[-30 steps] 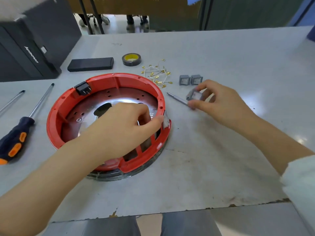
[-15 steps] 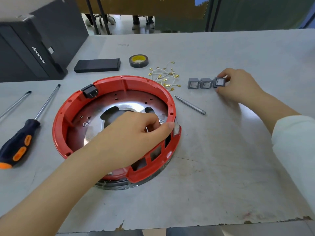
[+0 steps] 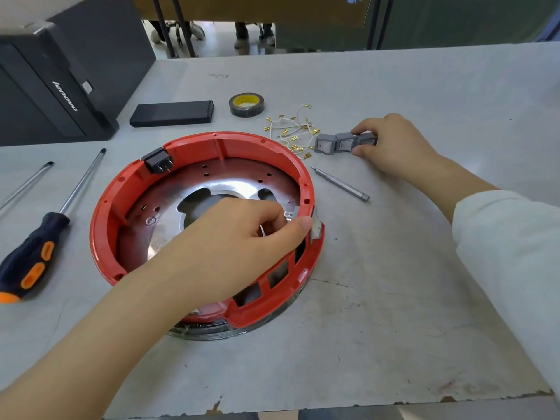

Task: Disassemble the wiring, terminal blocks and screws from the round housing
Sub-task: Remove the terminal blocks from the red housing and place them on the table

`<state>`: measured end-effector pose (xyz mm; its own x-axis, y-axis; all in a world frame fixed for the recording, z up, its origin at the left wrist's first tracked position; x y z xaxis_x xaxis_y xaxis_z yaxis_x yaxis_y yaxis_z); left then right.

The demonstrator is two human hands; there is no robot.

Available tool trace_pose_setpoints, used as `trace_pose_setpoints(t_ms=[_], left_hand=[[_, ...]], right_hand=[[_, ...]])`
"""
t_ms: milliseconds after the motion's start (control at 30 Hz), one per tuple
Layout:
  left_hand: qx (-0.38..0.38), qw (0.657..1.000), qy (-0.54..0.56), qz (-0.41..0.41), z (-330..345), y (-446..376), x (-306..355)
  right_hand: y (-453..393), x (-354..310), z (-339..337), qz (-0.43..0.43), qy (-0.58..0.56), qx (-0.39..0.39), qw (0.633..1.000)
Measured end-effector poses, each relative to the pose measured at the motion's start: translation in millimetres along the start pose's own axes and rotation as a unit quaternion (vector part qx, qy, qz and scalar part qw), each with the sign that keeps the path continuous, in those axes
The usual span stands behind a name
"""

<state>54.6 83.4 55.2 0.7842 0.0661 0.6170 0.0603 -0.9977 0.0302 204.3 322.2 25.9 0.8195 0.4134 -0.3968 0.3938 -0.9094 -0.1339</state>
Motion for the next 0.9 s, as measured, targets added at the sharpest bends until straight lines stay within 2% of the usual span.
trace_pose_setpoints(t_ms=[233,300,433,533,600,733,800,900], left_hand=[[0.033,0.998,-0.030,-0.037,-4.1,2.9,3.2],[0.026,0.998,-0.048,-0.042,-5.4,3.2,6.2],[-0.019,0.998,-0.018,-0.057,-3.2,-1.5,11.2],[-0.022,0.997,0.030,-0.068,2.2,-2.3,14.6],[-0.012,0.998,0.039,-0.057,3.5,-0.9,14.8],[-0.054,0.998,0.011,-0.021,-1.9,7.5,13.3],[-0.061,0.998,-0.021,-0.005,-6.1,12.4,11.7],[-0.030,0.998,-0.046,0.023,-9.9,18.7,8.7]], right_hand=[[14.2,-11.3,-3.3,0.006,0.021,0.023,0.999],[27.1,-21.1,-9.3,-0.018,0.006,0.033,0.999],[70.7,-52.3,-11.0,-0.087,-0.127,-0.010,0.988],[111.7,-69.8,-10.5,-0.110,-0.260,-0.074,0.957],[135.0,-79.5,-8.6,-0.136,-0.309,-0.128,0.933],[159.5,-90.3,-3.0,-0.194,-0.224,-0.157,0.942],[164.4,-94.9,-3.7,-0.224,-0.164,-0.124,0.953],[167.3,-100.9,-7.3,-0.264,-0.110,-0.059,0.956]])
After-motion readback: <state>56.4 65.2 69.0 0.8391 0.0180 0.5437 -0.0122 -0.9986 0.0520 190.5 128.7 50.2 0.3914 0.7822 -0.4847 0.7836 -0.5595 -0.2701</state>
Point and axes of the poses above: each hand's wrist, its own y-axis away from the middle knuckle, its own z-axis out of the palm, x = y × z, the point moved 6 cm from there along -y, towards the middle knuckle, and after that the axes turned 2 degrees about z, right-handed, at the moved point
